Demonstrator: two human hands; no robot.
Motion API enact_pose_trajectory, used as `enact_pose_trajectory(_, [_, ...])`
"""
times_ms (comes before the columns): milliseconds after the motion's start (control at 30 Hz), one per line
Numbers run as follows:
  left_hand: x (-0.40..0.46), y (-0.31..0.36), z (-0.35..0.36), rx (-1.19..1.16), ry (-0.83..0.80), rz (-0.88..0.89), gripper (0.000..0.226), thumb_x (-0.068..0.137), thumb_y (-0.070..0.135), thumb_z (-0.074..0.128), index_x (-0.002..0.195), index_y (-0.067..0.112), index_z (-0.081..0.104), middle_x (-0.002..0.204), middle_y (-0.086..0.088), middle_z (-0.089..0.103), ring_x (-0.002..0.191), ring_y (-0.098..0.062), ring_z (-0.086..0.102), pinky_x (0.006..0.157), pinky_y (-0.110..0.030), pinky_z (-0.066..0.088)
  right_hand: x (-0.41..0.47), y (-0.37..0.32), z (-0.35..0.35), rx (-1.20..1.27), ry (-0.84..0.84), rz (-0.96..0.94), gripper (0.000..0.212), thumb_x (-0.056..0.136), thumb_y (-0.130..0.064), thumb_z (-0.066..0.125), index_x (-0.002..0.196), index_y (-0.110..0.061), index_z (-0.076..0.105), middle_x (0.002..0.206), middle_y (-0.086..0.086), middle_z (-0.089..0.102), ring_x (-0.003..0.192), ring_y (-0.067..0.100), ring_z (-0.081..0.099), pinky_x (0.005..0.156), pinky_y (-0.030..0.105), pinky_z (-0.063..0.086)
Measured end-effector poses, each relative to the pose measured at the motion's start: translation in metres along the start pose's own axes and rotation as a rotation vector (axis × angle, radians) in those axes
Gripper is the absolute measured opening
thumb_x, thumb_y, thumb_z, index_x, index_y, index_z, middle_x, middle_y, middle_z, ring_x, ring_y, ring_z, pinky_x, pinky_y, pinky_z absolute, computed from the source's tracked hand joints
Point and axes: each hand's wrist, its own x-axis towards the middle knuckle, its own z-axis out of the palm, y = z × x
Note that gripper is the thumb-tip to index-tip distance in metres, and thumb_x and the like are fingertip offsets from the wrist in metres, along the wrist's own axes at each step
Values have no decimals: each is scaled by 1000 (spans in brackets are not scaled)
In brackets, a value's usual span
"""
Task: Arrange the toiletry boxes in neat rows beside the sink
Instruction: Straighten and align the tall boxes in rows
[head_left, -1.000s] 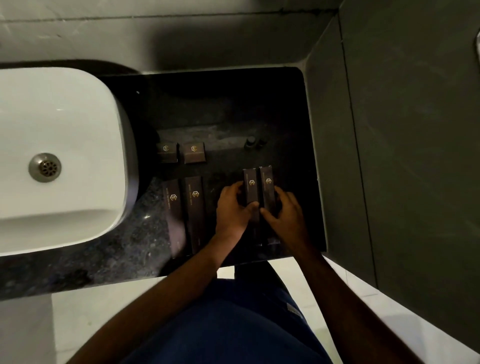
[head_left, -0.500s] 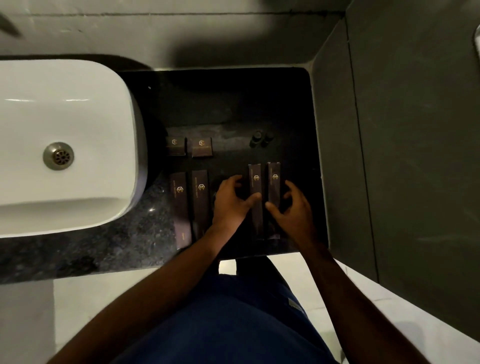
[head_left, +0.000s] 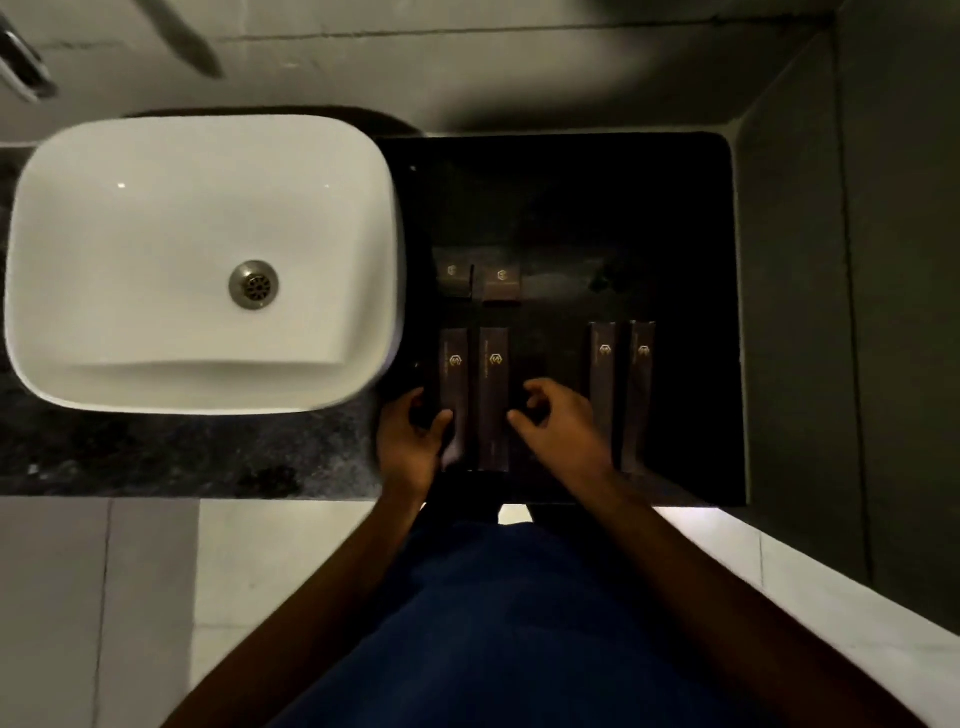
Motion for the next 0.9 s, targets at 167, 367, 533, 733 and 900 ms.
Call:
enact_pose_trajectory(167, [12,1,9,5,-100,-13,50,80,15,77,127,11,60,117,-17,62,104,-24,62,94,-28,43,2,-13,32,-165,-114,9,78,83,-35,70,146,-36,23,135,5,41,117,29,55,98,44,48])
enact_pose_trajectory(367, [16,-1,7,25,-141,40,53,83,13,74,133,18,57,122,-14,59,105,-21,62,92,-23,40,7,-7,32,-237,-148,12,73,87,-29,67,148,-33,26,138,8,38,120,31,53,102,47,47])
enact_pose_trajectory(533, [16,-1,6,-4,-130,23,53,85,21,73,135,17,54,128,-15,57,114,-24,59,97,-27,42,10,-3,31,-235,-151,-16,74,86,-33,67,147,-36,26,136,7,39,121,28,51,103,45,47])
enact_pose_trajectory(733, [33,44,13,-39,-62,127,55,91,34,59,141,21,42,144,-8,47,131,-20,45,108,-27,33,54,-19,13,68,186,67,65,85,-24,70,142,-23,39,131,8,48,100,21,60,71,15,45])
enact_pose_trajectory(900, [74,92,30,75,-86,284,60,91,10,60,147,14,38,160,-15,19,148,-32,20,122,-39,20,118,-40,-8,-13,175,23,68,85,-20,70,145,-22,37,144,12,41,132,28,44,105,40,43])
